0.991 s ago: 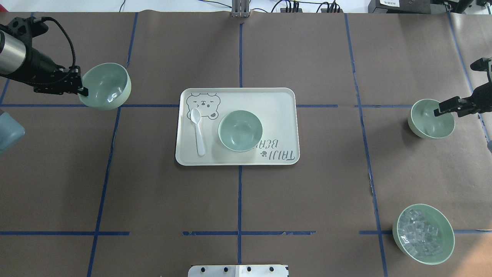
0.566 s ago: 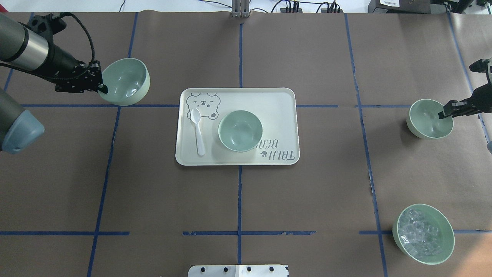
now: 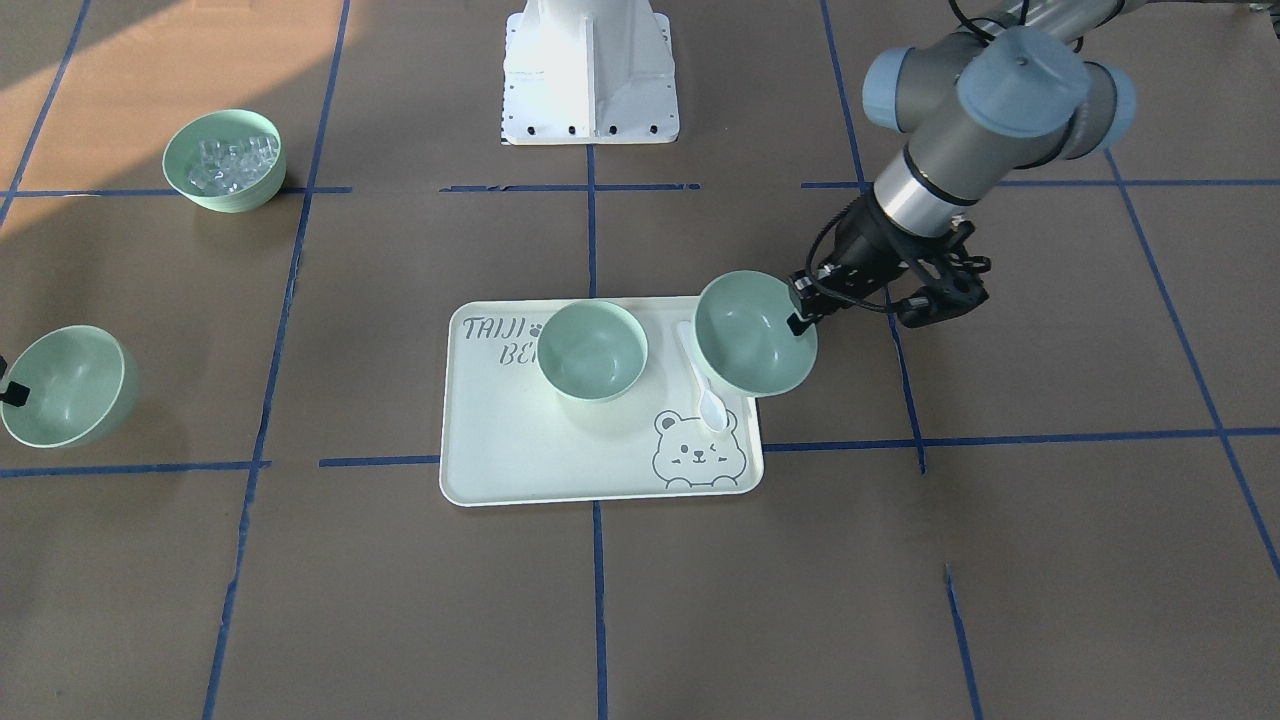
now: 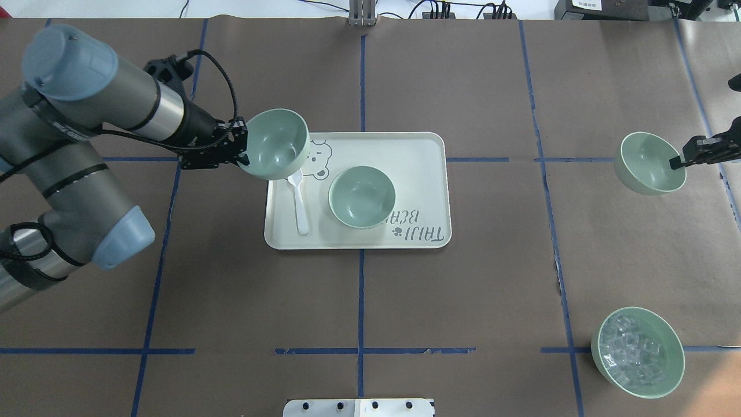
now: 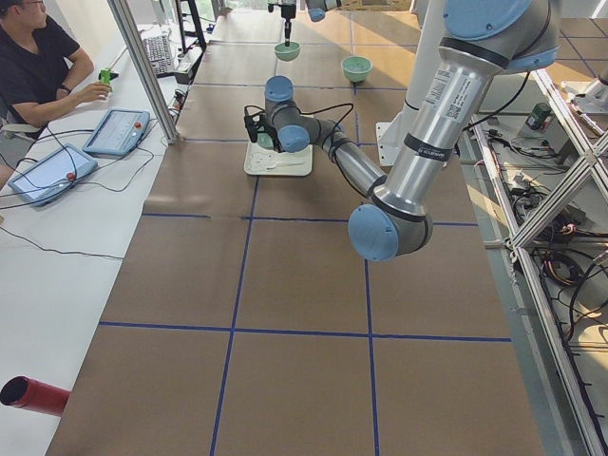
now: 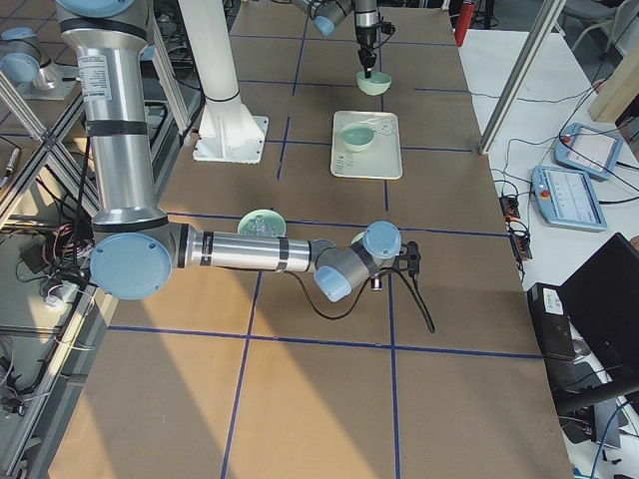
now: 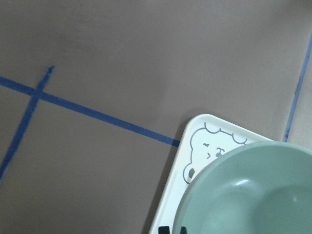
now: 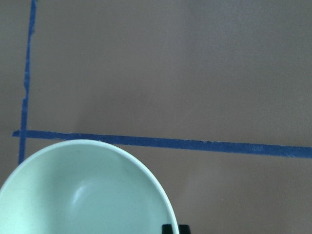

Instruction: Stack green bowls together

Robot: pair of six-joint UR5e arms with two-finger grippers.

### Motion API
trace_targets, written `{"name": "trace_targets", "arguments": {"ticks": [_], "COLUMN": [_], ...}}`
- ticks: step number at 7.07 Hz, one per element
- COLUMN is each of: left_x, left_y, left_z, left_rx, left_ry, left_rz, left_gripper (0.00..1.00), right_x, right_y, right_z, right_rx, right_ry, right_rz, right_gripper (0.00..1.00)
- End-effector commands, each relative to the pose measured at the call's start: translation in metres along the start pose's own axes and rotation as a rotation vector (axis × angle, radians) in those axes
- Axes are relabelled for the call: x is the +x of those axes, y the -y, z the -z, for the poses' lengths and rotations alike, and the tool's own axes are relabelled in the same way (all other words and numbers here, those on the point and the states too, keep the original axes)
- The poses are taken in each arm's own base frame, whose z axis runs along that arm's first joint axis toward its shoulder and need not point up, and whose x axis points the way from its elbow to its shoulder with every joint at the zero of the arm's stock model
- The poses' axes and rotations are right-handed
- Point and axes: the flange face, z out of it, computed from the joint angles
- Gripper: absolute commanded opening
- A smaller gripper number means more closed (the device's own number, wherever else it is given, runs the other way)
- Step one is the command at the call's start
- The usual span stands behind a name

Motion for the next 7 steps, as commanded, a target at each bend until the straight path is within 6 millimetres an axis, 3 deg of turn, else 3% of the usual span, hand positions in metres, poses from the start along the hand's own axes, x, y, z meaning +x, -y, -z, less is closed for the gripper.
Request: {"name": "trace_targets", "arguments": {"ticks": [1, 2, 6, 7], "left_x": [0.055, 0.076, 0.082, 0.089], "left_y": [-0.046, -0.062, -0.073, -0.086], "left_z": [-0.046, -0.064, -0.089, -0.092], "left_rx": [0.007, 0.011, 0.03, 0.013], "left_ry": [-0.011, -0.01, 0.016, 0.009], "left_rz": [0.039, 0.036, 0.019, 0.007], "left_gripper": [0.0, 0.0, 0.0, 0.0], "right_x": [-0.013, -0.019, -0.047, -0.049], "right_y": [0.012, 0.014, 0.026, 0.026], "right_z": [0.024, 0.025, 0.035, 0.036], "right_rx": [0.014, 0.02, 0.044, 0.046], "right_ry": [0.051, 0.052, 0.067, 0.068], "right_rz": [0.003, 0.008, -0.015, -0.013], "right_gripper": [0.0, 0.0, 0.0, 0.0]}}
